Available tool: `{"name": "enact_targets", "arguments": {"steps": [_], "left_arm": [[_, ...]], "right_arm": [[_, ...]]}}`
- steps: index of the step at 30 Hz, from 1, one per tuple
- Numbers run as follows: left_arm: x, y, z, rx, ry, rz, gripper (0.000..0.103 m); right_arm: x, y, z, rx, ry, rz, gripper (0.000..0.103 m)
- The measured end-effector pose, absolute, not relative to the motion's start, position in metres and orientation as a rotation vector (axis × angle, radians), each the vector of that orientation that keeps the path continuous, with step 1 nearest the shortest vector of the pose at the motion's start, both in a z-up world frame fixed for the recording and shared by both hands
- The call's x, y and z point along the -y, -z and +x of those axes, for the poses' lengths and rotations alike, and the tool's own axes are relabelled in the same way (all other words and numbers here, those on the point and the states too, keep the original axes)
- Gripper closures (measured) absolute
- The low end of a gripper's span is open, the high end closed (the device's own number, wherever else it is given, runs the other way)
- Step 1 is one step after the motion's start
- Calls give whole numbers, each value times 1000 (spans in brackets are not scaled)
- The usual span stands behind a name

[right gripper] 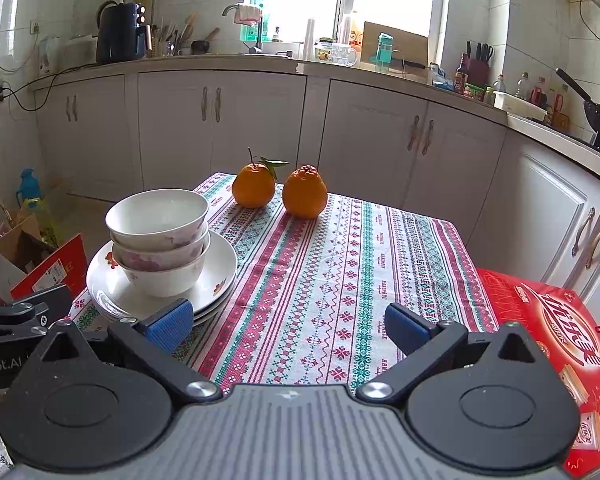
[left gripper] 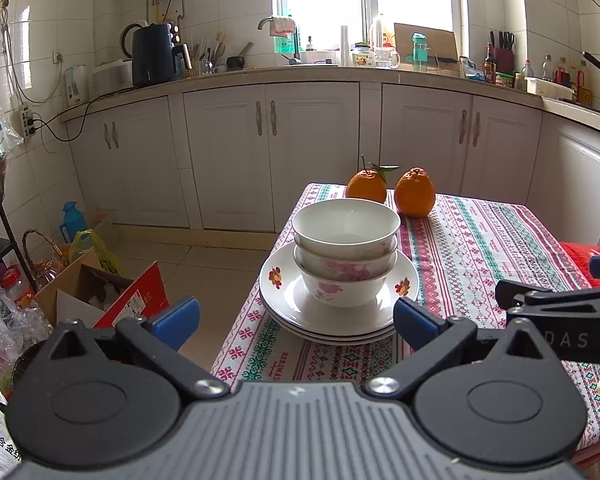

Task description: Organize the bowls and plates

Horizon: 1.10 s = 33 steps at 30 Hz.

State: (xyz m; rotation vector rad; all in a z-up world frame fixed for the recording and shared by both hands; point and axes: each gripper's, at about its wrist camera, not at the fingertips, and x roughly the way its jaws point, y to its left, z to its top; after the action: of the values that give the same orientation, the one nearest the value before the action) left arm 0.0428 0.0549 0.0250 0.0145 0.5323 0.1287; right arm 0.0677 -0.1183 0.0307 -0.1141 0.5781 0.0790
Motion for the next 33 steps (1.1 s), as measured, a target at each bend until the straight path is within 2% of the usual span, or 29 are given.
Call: {"name": "enact_targets", "arguments": {"steps": [33], "left_arm": [[-53, -27, 41, -532, -129, 9, 1]], "right_arm": [[119, -32, 65, -568, -72, -115, 0]]}}
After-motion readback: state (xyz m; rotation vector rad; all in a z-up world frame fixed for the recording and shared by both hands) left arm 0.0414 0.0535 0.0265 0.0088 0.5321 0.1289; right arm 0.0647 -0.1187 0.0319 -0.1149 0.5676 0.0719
